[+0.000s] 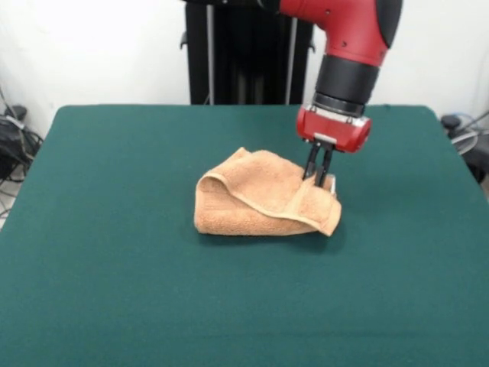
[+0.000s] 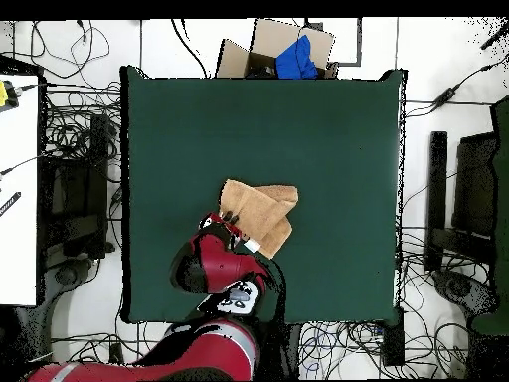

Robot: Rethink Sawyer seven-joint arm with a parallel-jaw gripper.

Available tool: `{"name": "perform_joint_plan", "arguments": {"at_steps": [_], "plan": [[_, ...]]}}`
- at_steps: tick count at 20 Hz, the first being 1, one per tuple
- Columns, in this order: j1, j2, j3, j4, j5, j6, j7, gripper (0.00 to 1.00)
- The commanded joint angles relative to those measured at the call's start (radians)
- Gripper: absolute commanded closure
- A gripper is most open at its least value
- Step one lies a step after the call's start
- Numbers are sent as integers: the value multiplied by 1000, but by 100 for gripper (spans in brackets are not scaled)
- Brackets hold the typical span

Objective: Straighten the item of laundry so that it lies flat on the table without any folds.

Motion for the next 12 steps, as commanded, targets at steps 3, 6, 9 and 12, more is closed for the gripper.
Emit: {"name": "perform_joint_plan", "arguments": {"at_steps": [3, 6, 9, 12], "plan": [[-32, -77, 21, 14, -38, 190, 37, 100], [-10, -129, 16, 18, -23, 318, 31, 100], [-5, -159, 23, 13, -26, 391, 31, 100], [-9, -177, 29, 2, -38, 442, 29, 100]]}}
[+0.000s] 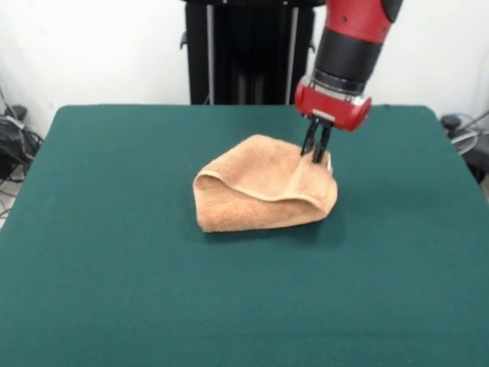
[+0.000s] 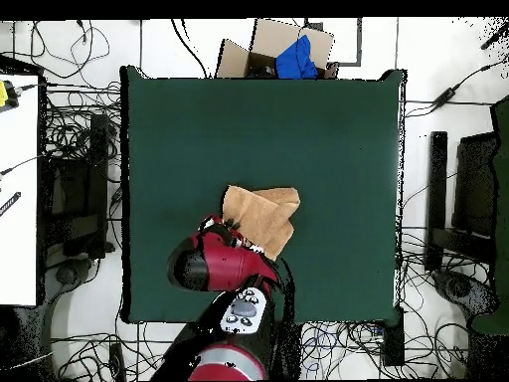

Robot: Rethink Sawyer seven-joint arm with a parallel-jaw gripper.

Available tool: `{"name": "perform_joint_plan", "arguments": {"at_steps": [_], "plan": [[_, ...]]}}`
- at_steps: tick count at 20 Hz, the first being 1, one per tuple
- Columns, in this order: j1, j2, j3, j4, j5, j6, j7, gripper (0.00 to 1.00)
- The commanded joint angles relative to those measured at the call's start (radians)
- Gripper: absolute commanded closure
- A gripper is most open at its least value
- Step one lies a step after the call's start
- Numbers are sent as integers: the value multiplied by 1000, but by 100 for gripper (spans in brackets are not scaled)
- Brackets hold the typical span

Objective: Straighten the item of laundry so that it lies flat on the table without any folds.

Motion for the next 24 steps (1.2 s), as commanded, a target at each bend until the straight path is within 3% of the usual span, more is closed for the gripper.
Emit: {"name": "perform_joint_plan", "arguments": {"at_steps": [1, 24], "plan": [[3, -62, 31, 0, -27, 169, 32, 100], [5, -143, 50, 30, -64, 281, 35, 100]]}}
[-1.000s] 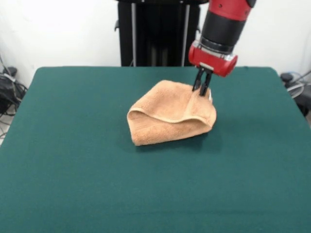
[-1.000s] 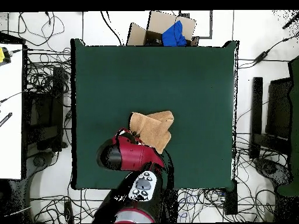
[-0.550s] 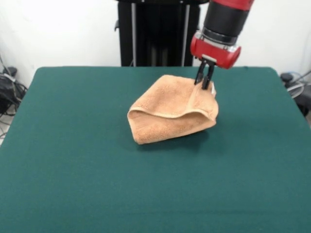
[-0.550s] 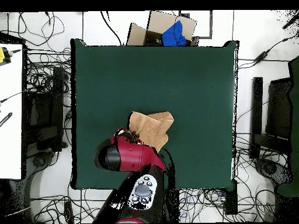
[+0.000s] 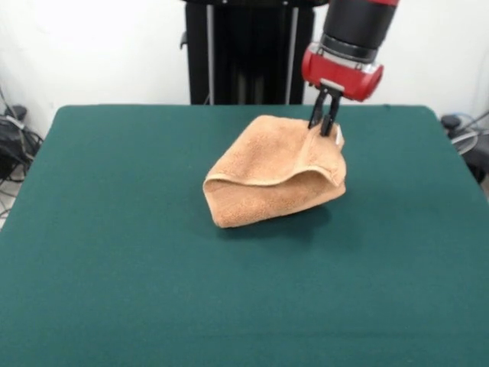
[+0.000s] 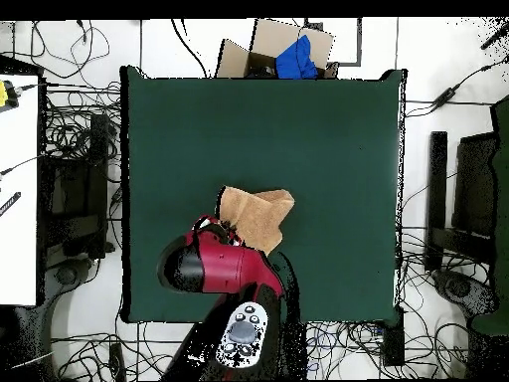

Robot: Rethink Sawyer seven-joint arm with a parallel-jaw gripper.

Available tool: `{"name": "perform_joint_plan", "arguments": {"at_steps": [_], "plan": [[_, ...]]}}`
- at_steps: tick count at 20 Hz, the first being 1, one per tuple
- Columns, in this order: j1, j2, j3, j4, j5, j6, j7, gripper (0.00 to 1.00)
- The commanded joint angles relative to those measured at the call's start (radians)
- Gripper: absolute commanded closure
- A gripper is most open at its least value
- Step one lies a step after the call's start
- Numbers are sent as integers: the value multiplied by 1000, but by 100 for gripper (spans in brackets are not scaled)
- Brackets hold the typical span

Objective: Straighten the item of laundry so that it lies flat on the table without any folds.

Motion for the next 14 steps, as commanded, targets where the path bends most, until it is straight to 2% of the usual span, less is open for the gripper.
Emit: {"name": "perform_joint_plan", "arguments": {"at_steps": [1, 14], "plan": [[6, -30, 50, 31, -36, 145, 34, 100], [-1, -108, 74, 55, -39, 283, 13, 100]]}}
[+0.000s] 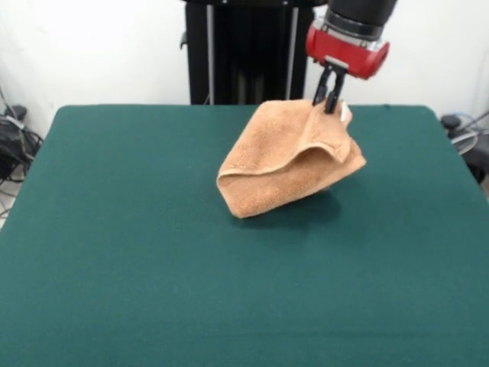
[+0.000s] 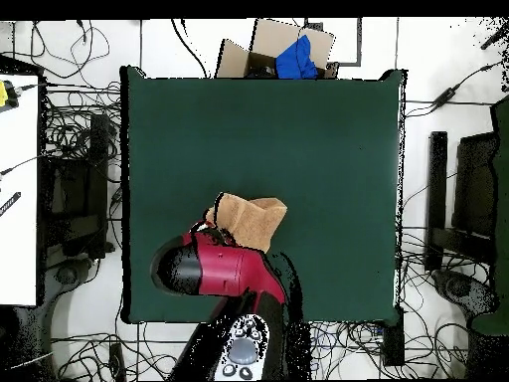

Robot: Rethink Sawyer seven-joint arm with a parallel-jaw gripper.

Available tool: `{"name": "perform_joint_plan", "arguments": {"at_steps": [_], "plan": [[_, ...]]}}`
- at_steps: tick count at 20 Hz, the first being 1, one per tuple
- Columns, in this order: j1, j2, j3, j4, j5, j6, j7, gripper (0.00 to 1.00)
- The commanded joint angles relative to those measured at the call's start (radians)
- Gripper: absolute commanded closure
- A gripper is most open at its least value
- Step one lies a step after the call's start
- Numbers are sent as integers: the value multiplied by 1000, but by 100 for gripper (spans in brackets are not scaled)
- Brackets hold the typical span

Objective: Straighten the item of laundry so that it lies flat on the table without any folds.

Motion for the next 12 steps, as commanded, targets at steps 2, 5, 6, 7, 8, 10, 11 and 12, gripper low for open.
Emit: {"name": "perform_joint_plan", "arguments": {"at_steps": [2, 5, 6, 7, 8, 10, 11, 12], "plan": [[-4, -39, 78, 54, -44, 129, 6, 100], [-3, -44, 76, 52, -52, 138, 2, 100], [-6, -46, 79, 52, -52, 143, -2, 100], [-9, -48, 82, 53, -53, 147, -6, 100], [-10, -52, 82, 52, -54, 154, -9, 100], [-16, -57, 88, 50, -52, 170, -16, 100], [-16, -59, 88, 49, -53, 175, -17, 100], [-12, -71, 85, 43, -54, 198, -22, 100]]}}
